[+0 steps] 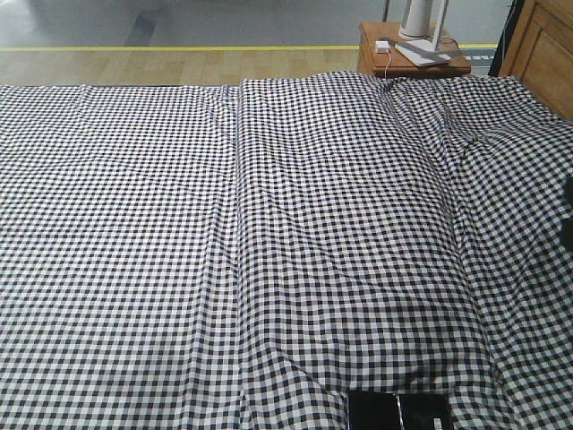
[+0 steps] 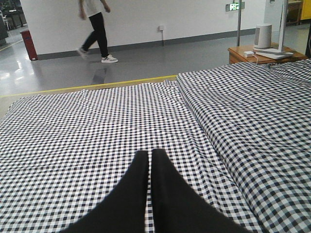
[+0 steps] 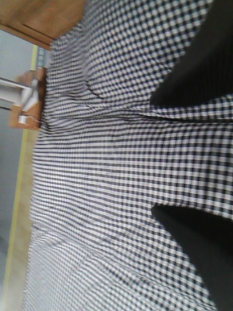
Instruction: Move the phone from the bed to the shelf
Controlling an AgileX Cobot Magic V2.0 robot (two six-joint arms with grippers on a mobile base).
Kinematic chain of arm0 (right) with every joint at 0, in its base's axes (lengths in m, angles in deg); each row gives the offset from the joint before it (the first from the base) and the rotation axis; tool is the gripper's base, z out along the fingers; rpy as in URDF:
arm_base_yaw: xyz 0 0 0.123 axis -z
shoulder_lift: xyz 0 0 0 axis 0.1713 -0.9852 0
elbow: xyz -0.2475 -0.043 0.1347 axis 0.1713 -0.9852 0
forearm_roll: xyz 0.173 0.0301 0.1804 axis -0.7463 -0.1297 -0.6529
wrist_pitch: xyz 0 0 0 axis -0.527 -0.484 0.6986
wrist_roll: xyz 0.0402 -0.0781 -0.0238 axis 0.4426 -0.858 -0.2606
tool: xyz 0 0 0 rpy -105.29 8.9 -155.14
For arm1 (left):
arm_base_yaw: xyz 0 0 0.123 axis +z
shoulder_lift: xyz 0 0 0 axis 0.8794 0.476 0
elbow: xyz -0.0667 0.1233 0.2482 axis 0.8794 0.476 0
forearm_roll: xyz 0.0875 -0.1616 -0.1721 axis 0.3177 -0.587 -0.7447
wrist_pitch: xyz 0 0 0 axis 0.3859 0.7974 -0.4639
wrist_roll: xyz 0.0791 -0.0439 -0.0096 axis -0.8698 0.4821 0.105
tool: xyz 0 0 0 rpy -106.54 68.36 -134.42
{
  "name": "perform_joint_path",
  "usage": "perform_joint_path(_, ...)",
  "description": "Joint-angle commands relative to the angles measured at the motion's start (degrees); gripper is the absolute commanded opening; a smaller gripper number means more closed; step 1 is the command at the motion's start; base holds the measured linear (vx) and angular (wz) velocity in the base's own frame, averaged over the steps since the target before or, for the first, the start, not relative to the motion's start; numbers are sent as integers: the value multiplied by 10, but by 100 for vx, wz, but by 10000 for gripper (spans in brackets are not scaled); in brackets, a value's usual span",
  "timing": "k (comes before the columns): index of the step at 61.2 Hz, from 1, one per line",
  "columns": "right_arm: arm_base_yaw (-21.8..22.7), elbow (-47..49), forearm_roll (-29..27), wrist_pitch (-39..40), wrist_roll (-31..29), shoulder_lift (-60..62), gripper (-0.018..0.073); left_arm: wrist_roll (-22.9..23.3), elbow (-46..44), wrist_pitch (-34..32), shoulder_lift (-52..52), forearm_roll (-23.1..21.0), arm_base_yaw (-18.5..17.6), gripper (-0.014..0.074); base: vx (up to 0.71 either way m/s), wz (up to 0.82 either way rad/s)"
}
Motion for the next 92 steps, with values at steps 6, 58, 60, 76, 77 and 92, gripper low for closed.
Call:
perform_joint_path(6, 3, 19, -3, 29, -3, -20, 730, 2, -15, -41, -3, -3, -1, 1, 0, 0)
perform_joint_path(58, 177, 174, -120, -224, -54, -210, 654, 2, -15, -41, -3, -3, -1, 1, 0, 0)
perform_joint_path(60, 189, 174, -137, -222, -69, -226, 654, 2, -15, -41, -3, -3, -1, 1, 0, 0)
perform_joint_path(76, 254, 174, -204, -222, -191, -355, 645, 2, -15, -41, -3, -3, -1, 1, 0, 0)
perform_joint_path(77, 257, 174, -208, -222, -198, -366, 644, 2, -15, -41, -3, -3, -1, 1, 0, 0)
perform_joint_path(92, 271, 174, -277, -223, -302, -501, 634, 2, -15, -41, -3, -3, -1, 1, 0, 0)
